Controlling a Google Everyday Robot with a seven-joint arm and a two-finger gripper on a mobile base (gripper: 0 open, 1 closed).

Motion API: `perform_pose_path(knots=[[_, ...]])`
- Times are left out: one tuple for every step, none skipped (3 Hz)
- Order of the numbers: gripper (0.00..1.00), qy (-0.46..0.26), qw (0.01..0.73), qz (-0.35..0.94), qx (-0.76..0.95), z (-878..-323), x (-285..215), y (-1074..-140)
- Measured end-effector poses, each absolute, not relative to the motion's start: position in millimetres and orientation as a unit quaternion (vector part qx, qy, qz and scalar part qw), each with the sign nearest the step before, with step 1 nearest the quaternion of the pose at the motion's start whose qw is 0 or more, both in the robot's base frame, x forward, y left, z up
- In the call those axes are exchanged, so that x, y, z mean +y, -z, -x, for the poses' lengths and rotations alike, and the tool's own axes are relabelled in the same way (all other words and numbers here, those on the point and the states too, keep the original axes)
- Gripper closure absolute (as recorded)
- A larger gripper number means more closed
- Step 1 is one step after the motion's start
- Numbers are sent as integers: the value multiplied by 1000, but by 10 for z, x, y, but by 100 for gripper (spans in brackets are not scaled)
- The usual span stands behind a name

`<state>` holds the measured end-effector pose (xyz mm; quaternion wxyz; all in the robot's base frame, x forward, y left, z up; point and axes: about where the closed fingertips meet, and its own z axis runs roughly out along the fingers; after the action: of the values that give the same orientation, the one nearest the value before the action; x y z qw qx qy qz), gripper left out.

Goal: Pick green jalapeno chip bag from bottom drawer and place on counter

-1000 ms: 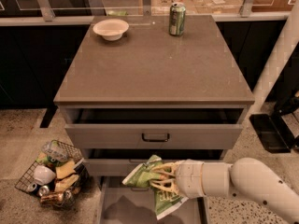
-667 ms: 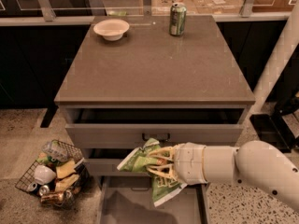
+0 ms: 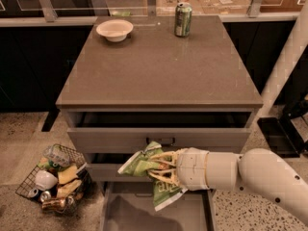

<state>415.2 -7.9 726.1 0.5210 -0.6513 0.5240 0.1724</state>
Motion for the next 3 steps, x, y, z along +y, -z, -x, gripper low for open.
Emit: perform_pose_path(knots=[[100, -149, 546, 652, 504, -4255, -140, -7526], [100, -111, 564, 661, 481, -4370, -246, -8032], [100, -86, 581, 661, 466, -4504, -433, -8505]])
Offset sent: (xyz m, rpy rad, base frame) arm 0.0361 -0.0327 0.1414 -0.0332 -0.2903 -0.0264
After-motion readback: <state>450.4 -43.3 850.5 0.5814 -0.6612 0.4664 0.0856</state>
